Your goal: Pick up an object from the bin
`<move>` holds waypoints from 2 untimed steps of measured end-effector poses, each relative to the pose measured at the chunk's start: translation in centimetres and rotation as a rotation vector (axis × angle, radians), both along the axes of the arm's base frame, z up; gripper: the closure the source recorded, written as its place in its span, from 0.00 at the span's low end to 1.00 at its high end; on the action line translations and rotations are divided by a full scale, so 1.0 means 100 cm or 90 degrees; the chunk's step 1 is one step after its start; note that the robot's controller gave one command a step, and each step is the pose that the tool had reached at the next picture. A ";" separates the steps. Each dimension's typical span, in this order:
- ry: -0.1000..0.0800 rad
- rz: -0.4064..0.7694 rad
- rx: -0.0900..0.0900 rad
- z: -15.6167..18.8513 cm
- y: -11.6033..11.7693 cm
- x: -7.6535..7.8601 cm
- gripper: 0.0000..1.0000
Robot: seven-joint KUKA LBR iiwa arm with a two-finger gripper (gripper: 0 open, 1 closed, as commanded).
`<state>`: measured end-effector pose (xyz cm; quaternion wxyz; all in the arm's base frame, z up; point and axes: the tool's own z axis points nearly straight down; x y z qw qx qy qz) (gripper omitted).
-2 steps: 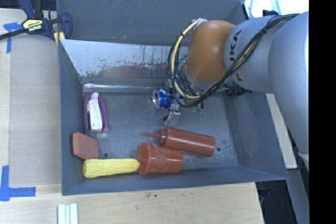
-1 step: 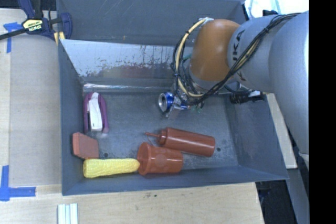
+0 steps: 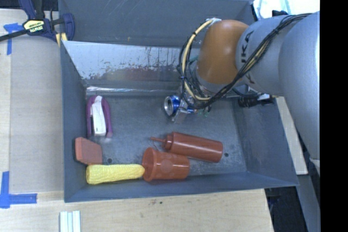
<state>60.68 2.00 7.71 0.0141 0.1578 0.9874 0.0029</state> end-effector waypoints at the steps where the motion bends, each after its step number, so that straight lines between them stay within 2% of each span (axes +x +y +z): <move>1: -0.008 0.000 -0.001 0.016 -0.001 0.002 1.00; 2: 0.002 0.000 -0.001 0.040 -0.001 -0.002 1.00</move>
Offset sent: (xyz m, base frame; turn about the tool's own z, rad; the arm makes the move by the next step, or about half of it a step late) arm 0.0008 -0.0008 0.0974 -0.0002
